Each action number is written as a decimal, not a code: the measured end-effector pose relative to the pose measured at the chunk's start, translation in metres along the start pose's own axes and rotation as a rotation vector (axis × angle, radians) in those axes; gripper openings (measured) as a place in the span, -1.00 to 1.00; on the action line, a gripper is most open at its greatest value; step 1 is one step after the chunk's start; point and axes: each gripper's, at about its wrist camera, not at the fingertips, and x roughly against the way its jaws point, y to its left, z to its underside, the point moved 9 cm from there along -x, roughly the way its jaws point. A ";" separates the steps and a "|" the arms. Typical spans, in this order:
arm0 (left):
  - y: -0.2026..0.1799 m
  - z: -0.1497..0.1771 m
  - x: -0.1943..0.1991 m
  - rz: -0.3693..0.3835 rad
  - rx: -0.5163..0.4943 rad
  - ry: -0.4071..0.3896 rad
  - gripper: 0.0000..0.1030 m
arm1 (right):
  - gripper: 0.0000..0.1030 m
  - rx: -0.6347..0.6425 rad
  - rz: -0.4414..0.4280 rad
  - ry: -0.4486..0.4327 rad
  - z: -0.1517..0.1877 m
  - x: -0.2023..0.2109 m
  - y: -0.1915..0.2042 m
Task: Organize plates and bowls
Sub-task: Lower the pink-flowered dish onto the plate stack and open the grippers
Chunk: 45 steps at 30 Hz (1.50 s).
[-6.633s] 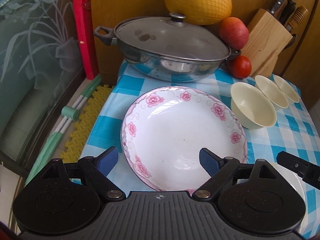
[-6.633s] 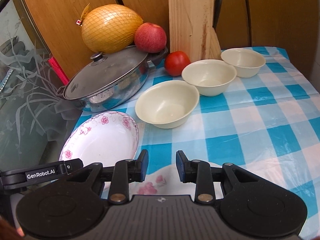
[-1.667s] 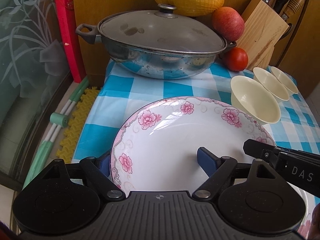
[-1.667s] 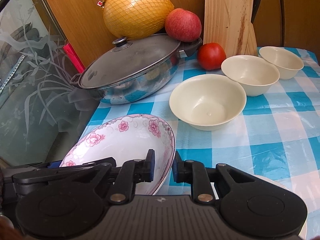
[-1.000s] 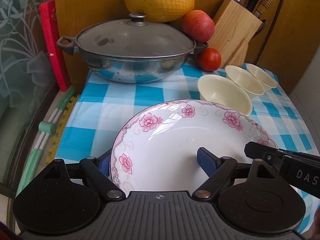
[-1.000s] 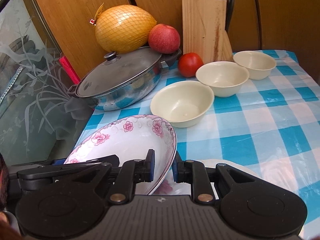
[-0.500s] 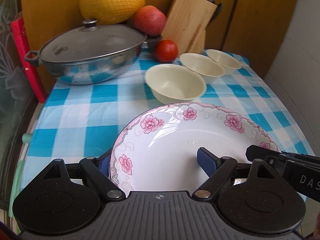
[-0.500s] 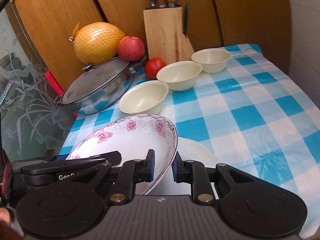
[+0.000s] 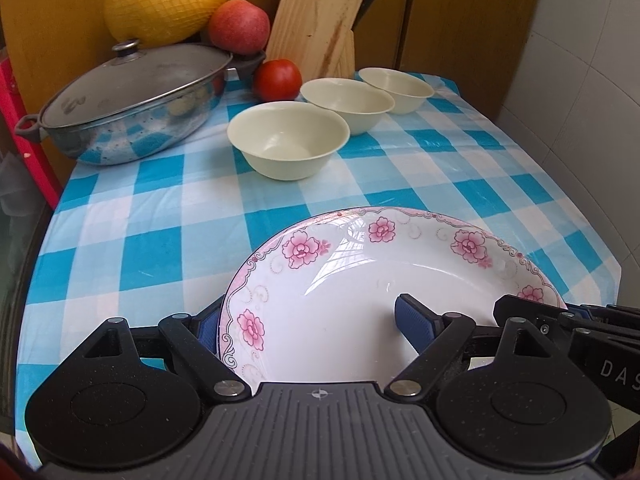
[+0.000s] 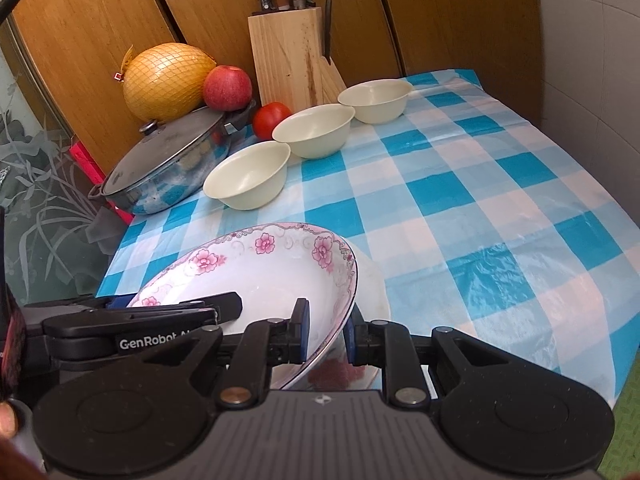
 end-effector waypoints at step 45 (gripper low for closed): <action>0.016 0.018 -0.006 0.090 0.028 0.072 0.85 | -0.43 -0.172 -0.086 0.080 0.023 -0.002 -0.033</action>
